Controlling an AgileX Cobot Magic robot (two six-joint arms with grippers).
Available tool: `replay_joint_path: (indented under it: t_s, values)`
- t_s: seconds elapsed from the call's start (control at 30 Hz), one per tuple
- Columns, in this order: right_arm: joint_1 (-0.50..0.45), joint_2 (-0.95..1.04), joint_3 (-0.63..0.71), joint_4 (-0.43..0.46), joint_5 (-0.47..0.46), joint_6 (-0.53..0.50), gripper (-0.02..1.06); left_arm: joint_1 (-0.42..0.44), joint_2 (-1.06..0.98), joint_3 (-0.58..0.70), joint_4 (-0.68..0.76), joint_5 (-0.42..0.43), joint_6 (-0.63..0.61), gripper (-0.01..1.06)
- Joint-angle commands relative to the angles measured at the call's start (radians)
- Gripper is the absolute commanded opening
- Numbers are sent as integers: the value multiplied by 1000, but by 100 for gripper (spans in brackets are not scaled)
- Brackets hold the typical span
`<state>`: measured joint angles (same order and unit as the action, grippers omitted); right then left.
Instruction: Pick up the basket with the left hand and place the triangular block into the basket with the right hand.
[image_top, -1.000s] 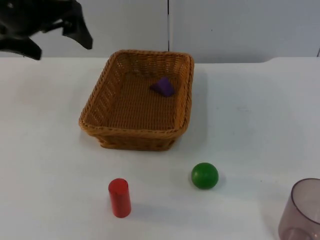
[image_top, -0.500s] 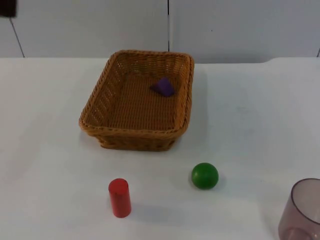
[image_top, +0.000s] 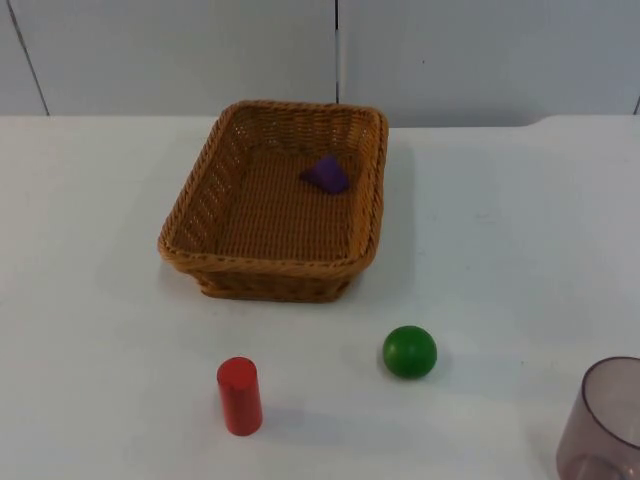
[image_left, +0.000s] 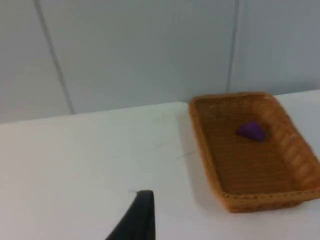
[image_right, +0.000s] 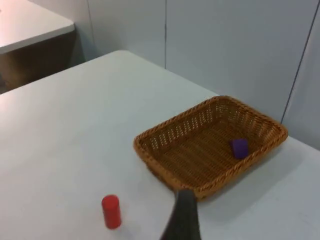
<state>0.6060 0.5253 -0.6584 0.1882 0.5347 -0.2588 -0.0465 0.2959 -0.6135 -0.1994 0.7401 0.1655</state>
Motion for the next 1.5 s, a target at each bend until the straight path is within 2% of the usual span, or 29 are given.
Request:
replay_joint_path:
  t_s: [0.0, 0.03, 0.17, 0.2, 0.3, 0.4, 0.43, 0.5, 0.6, 0.67, 0.9, 1.3, 1.37, 1.47]
  values:
    - [-4, -114, 13, 1, 101, 8, 65, -6, -99, 42, 122, 69, -127, 105]
    - [-4, -114, 13, 1, 101, 8, 65, -6, -99, 42, 122, 69, -127, 105]
    - [-4, -263, 13, -4, 231, 42, 65, -6, -209, 63, 191, 170, -159, 105]
    - [-4, -263, 13, -4, 231, 42, 65, -6, -209, 63, 191, 170, -159, 105]
    - [-4, -366, 13, -4, 319, 44, 65, -6, -278, 63, 208, 235, -204, 105]
    - [-4, -459, 13, -29, 412, 89, 65, -6, -296, 63, 210, 294, -204, 105]
    - [-4, -459, 13, -29, 412, 89, 65, -6, -296, 63, 210, 294, -204, 105]
    - [-4, -512, 13, -65, 482, 130, 65, -6, -296, 65, 219, 330, -204, 105]
    - [-4, -525, 17, -104, 580, 184, 65, -6, -296, 102, 236, 334, -204, 105]
    - [-2, -525, 20, -108, 607, 192, 65, -6, -296, 118, 242, 334, -206, 105]
    - [-3, -525, 140, -134, 540, 238, 65, -6, -296, 120, 242, 336, -206, 105]
    - [-3, -525, 144, -136, 543, 239, 65, -6, -296, 119, 242, 336, -200, 105]
    - [-3, -525, 144, -136, 543, 239, 67, -6, -296, 119, 242, 336, -200, 105]
    - [-3, -525, 144, -136, 543, 239, 87, -6, -296, 119, 242, 336, -200, 105]
